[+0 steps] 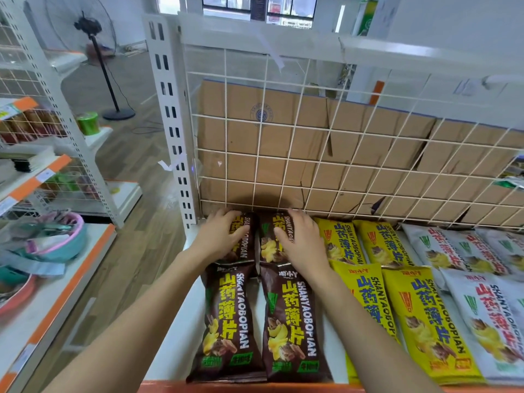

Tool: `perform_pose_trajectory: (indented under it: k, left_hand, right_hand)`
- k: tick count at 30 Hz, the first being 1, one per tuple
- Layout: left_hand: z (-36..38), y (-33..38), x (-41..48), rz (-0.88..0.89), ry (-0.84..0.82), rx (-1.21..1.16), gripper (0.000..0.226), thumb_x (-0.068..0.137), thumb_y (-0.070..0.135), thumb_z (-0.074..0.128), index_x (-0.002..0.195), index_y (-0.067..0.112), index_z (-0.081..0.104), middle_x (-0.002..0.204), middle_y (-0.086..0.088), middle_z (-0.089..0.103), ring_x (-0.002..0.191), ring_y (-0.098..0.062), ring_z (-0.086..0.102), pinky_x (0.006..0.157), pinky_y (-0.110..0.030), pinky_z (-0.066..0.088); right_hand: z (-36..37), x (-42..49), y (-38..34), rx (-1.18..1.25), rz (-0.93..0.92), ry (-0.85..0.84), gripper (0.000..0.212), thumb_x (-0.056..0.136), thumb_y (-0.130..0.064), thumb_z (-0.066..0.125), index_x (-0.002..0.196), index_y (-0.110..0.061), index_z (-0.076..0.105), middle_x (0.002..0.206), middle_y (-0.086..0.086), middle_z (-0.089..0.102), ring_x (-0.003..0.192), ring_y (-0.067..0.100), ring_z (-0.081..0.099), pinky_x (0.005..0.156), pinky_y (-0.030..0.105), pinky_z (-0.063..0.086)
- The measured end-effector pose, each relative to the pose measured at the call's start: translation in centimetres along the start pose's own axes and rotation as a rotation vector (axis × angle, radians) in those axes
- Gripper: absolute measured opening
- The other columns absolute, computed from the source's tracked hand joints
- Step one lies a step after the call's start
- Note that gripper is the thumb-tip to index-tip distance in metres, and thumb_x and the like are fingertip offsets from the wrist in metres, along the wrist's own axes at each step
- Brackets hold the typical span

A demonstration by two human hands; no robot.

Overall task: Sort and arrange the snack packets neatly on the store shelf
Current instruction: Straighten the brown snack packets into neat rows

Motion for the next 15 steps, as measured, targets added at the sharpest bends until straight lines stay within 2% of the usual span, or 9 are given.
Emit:
perform_pose_trajectory:
  k: [2, 4, 7, 10, 13, 15]
  left_hand:
    - [-0.8, 1.7, -1.0, 0.061, -0.018, -0.058, 0.038, 0.093, 0.034, 0.052, 0.127, 0.018, 0.054, 0.127, -0.001, 0.056, 0.119, -0.02, 0.05, 0.097, -0.033, 0.041]
    - [-0.8, 3.5, -2.1, 0.13, -0.104, -0.075, 0.027, 0.092, 0.028, 0.055, 0.117, 0.018, 0.061, 0.113, 0.003, 0.063, 0.104, -0.014, 0.057, 0.085, -0.026, 0.044]
    - [0.7, 5.3, -3.4, 0.217, -0.229, 0.005, 0.02, 0.091, 0.028, 0.057, 0.107, 0.019, 0.065, 0.107, 0.003, 0.065, 0.094, -0.011, 0.056, 0.075, -0.022, 0.04]
    - [2.3, 5.7, -3.8, 0.235, -0.305, 0.063, 0.016, 0.09, 0.029, 0.059, 0.103, 0.021, 0.064, 0.105, 0.003, 0.063, 0.091, -0.01, 0.053, 0.073, -0.022, 0.038]
    - [2.8, 6.0, -3.6, 0.224, -0.328, 0.058, 0.013, 0.088, 0.03, 0.062, 0.098, 0.021, 0.062, 0.096, 0.005, 0.059, 0.09, -0.012, 0.053, 0.073, -0.024, 0.039]
    - [3.0, 6.1, -3.4, 0.226, -0.353, 0.033, 0.007, 0.086, 0.026, 0.064, 0.092, 0.023, 0.061, 0.09, 0.006, 0.058, 0.089, -0.015, 0.056, 0.074, -0.026, 0.042]
  right_hand:
    - [-1.5, -1.6, 0.4, 0.041, 0.011, 0.049, 0.056, 0.092, -0.041, 0.049, 0.141, -0.02, 0.034, 0.145, 0.002, 0.037, 0.134, 0.022, 0.032, 0.109, 0.043, 0.029]
    - [-2.5, -3.7, 0.7, 0.027, 0.019, 0.046, 0.055, 0.091, -0.04, 0.05, 0.14, -0.021, 0.035, 0.143, -0.001, 0.04, 0.132, 0.019, 0.035, 0.109, 0.043, 0.028]
    - [-3.2, -7.6, 0.7, 0.005, 0.001, 0.02, 0.05, 0.092, -0.037, 0.05, 0.138, -0.022, 0.037, 0.139, -0.004, 0.042, 0.129, 0.015, 0.036, 0.105, 0.03, 0.03]
    - [-2.7, -10.8, 0.0, -0.011, -0.025, 0.017, 0.052, 0.09, -0.045, 0.043, 0.137, -0.022, 0.039, 0.141, -0.005, 0.04, 0.132, 0.016, 0.035, 0.107, 0.03, 0.029]
    - [-1.0, -13.0, -0.7, -0.075, -0.032, -0.022, 0.076, 0.077, -0.061, 0.017, 0.144, -0.024, 0.027, 0.15, -0.005, 0.026, 0.138, 0.014, 0.024, 0.113, 0.032, 0.024]
    - [0.1, -14.2, -0.9, -0.099, 0.005, -0.042, 0.082, 0.074, -0.063, 0.014, 0.148, -0.027, 0.012, 0.154, -0.006, 0.017, 0.142, 0.014, 0.015, 0.113, 0.032, 0.021]
Point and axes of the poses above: each hand's wrist, its own x-axis towards the middle knuckle, its own z-axis out of the palm, y = z × x, the point moved 7 cm from there along x, towards the middle knuckle
